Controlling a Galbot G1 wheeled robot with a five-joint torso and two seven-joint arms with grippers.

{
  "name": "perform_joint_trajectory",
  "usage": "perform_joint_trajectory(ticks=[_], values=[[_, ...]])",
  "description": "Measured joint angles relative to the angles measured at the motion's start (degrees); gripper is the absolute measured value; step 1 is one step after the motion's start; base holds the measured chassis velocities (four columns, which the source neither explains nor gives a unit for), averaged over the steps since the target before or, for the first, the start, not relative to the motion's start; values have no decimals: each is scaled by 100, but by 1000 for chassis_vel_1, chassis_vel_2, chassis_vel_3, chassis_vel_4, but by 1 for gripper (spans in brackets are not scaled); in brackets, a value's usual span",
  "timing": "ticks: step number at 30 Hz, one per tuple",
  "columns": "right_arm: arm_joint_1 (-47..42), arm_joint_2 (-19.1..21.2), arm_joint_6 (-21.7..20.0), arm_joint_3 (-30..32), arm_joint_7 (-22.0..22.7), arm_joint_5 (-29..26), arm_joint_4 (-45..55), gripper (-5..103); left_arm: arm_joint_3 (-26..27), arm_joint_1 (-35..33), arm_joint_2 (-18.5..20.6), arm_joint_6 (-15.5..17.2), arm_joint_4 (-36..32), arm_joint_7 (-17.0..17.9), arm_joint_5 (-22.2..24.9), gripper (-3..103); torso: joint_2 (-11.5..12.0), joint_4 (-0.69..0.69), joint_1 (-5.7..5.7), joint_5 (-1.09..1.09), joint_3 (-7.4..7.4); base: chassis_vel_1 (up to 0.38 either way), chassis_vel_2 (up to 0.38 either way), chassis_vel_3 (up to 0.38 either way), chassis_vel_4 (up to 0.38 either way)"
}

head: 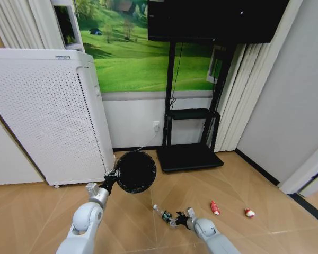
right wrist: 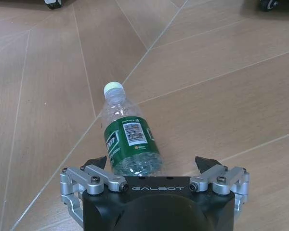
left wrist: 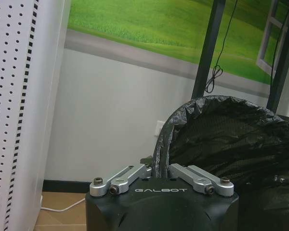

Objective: Pick up the trash bin and place the garbage on the floor into it.

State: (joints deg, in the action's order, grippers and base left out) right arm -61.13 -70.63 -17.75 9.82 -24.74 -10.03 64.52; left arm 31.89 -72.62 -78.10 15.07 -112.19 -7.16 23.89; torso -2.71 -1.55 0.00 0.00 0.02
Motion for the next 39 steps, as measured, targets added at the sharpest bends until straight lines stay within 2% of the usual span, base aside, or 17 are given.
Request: perform_joint_trajectory(ticks=[3,5,7,10,12,13,15,17,20,22,27,29,33,34,37,38,39], values=[[-6,-28,-4,-43,19,-5,0,103,-13,33,-3,0,18,-3,5,3,0,0,0,0,0,0,0,0,0],[-6,-54,-5,-81,55,-6,-13,89,-16,52,-4,0,23,-4,16,3,0,-1,0,1,0,0,0,0,0],[-6,-68,-5,-95,96,-13,-28,89,-16,52,-5,0,23,-6,21,3,0,0,0,0,0,0,0,0,0],[-4,-152,-4,-103,188,-39,-116,73,9,31,-15,0,12,-25,42,3,0,0,0,1,0,0,0,0,0],[-7,-172,-2,-97,203,-38,-129,73,13,23,-14,0,5,-30,47,3,0,0,0,1,0,0,0,0,0],[-24,-197,3,-80,234,-38,-134,62,24,12,-4,0,-7,-36,63,3,0,0,0,0,0,0,0,0,0],[-35,-207,12,-70,244,-40,-131,62,37,5,6,0,-13,-43,74,3,0,0,0,1,0,0,0,0,0],[-76,-207,18,-27,251,-50,-50,51,70,-5,12,0,-14,-67,80,3,0,0,0,1,0,0,0,0,0],[-195,-140,42,115,252,-76,169,48,84,-13,11,0,3,-89,79,3,0,1,0,1,0,0,0,0,0],[-265,-106,74,193,252,-87,265,41,85,-14,9,0,20,-94,76,3,0,1,0,0,0,0,0,0,0],[-650,47,197,778,215,-115,718,33,99,23,9,-1,112,-99,66,3,0,0,0,0,0,0,0,0,0],[-918,149,224,1344,155,-253,907,31,142,95,4,-4,262,-90,54,3,0,0,0,2,0,0,0,0,0],[-940,158,230,1397,151,-267,915,31,158,132,3,-9,335,-84,52,3,0,0,0,2,0,0,0,0,0],[-1055,214,296,1686,131,-374,958,31,170,151,4,-10,376,-81,51,3,0,-2,0,0,0,0,0,0,0],[-1123,255,345,1875,124,-444,981,31,189,184,8,-12,449,-77,48,3,0,-6,0,-6,0,0,0,0,0],[-1265,310,455,2141,87,-795,1085,31,190,268,10,-16,613,-102,53,3,0,5,0,15,0,0,0,0,0],[-1524,449,681,2687,126,-1397,1403,31,207,425,30,-20,914,-54,55,3,0,-3,0,-5,0,0,0,0,0]])
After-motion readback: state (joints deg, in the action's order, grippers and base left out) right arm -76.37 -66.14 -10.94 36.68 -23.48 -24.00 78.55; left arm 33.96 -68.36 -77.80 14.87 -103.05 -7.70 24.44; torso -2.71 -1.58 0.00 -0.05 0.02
